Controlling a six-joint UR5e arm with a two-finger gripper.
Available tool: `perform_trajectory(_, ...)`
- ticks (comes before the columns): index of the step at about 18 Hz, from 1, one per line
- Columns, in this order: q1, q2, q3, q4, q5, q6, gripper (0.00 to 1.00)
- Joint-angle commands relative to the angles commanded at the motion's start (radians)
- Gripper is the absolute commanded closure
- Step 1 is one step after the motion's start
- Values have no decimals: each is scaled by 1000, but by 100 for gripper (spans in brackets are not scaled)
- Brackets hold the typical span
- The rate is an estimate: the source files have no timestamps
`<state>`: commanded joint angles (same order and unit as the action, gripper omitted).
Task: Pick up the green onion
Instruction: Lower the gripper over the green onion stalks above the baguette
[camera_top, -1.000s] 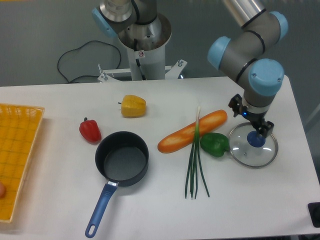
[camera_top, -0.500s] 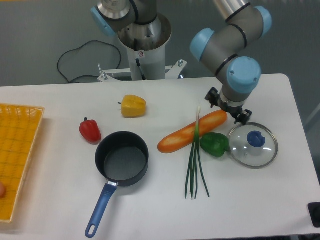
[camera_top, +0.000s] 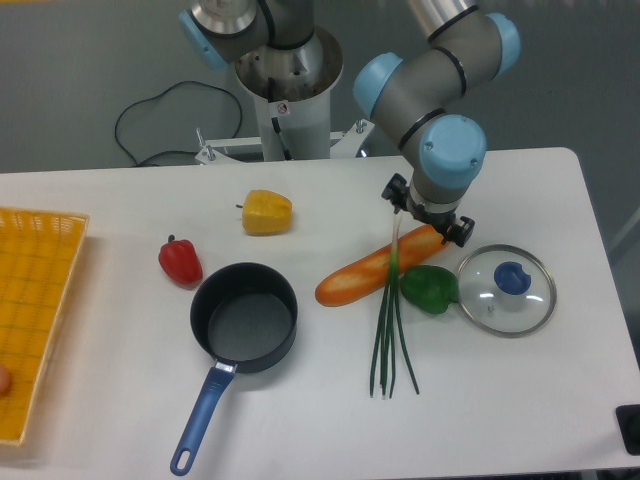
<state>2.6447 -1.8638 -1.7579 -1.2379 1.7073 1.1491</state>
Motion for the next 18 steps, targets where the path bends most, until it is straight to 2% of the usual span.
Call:
perform_trajectory(4,-26,2,12,2,2,-11,0)
perform_trajectory(7,-57,-2,2,5,3,-112,0)
perform_trajectory(10,-66,-2,0,5,6,-123,0)
perform_trajectory(15,-72,11,-55,8,5,-146,0)
perform_trajectory(18,-83,11,-78,32,6,-155,0)
